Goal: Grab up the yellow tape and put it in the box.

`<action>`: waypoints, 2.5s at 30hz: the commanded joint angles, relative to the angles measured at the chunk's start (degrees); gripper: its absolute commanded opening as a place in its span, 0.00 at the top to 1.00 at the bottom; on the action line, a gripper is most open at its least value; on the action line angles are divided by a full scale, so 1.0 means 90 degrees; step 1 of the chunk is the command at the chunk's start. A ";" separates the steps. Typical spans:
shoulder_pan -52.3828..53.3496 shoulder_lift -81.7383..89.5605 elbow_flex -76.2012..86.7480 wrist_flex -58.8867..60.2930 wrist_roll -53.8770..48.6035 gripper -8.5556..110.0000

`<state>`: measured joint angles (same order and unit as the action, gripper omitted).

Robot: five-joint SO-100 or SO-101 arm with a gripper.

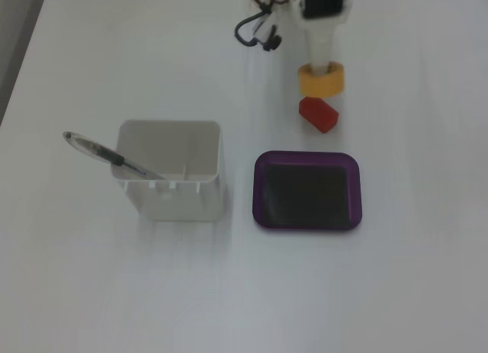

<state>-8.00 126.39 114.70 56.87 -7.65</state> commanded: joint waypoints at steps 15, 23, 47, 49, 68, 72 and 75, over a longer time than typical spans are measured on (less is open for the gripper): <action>-0.0186 -0.2002 -0.1885 -0.0625 -0.0029 0.93; 0.0605 -0.3828 -0.3164 -0.0625 0.0000 0.93; 0.0830 -0.5518 -0.3447 -0.0996 -0.0039 0.93; 0.0830 -0.5518 -0.3447 -0.0977 -0.0039 0.92; 0.0840 -0.3623 -0.4707 0.1279 -0.0029 0.83; 0.0879 -0.2402 -0.4717 0.1768 -0.0039 0.83; 0.0879 -0.1523 -0.4395 0.2139 0.0010 0.83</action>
<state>-0.26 103.10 74.71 73.48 -7.65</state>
